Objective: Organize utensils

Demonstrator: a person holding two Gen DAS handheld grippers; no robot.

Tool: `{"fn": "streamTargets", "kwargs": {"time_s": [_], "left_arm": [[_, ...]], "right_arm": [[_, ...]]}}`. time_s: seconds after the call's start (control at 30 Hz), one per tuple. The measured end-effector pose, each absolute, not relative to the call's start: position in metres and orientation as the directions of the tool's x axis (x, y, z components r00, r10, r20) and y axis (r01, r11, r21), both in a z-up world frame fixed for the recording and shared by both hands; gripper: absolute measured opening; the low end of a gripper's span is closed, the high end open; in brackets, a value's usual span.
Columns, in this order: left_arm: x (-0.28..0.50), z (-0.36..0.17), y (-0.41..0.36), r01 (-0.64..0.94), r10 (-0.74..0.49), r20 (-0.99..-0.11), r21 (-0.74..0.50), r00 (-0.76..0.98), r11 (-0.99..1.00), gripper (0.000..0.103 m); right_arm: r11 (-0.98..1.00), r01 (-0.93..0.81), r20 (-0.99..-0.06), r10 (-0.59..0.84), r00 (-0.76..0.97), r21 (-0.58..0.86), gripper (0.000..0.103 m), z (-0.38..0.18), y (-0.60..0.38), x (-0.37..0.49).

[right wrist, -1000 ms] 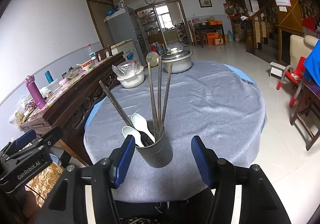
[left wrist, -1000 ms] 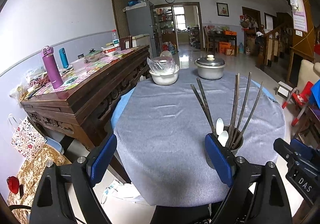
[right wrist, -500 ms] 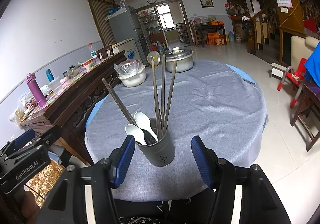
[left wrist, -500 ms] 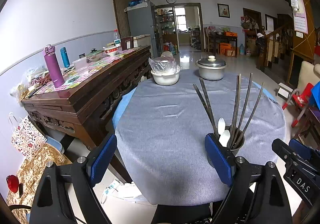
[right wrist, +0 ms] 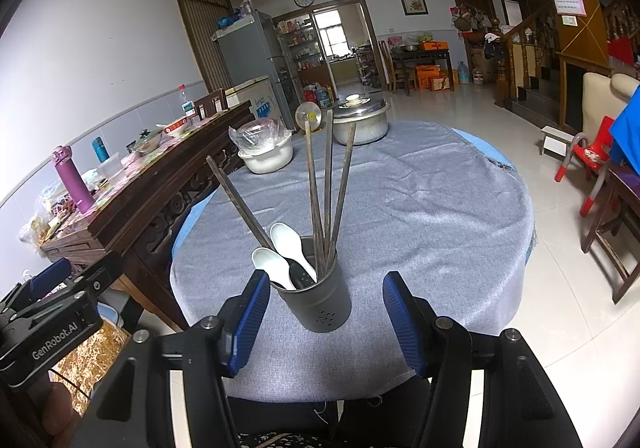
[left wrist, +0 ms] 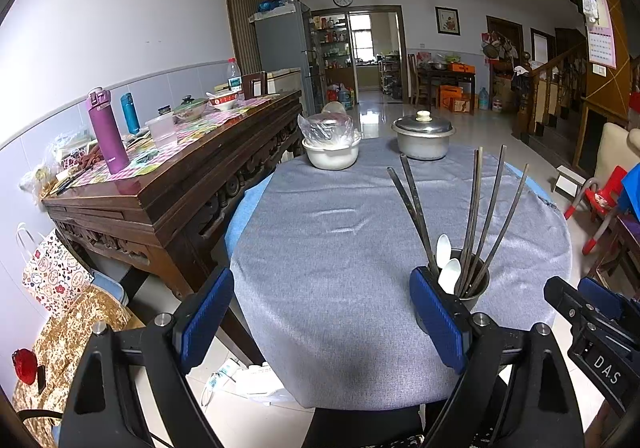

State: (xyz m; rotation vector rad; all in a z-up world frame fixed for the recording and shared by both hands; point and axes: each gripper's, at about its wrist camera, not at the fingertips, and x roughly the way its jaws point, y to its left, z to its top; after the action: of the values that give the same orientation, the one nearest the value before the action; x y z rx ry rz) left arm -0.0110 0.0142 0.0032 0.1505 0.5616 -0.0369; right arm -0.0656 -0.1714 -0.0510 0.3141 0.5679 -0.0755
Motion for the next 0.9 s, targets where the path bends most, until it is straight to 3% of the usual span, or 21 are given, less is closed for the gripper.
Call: {"fn": "streamTargets", "kwargs": {"time_s": [0.9], "left_arm": [[-0.0127, 0.0025, 0.0169, 0.074, 0.004, -0.537, 0.124, 0.843, 0.989, 0.090]], "right_arm": [[0.951, 0.155, -0.524, 0.009, 0.851, 0.268, 0.063, -0.0439, -0.1704, -0.0663]]}}
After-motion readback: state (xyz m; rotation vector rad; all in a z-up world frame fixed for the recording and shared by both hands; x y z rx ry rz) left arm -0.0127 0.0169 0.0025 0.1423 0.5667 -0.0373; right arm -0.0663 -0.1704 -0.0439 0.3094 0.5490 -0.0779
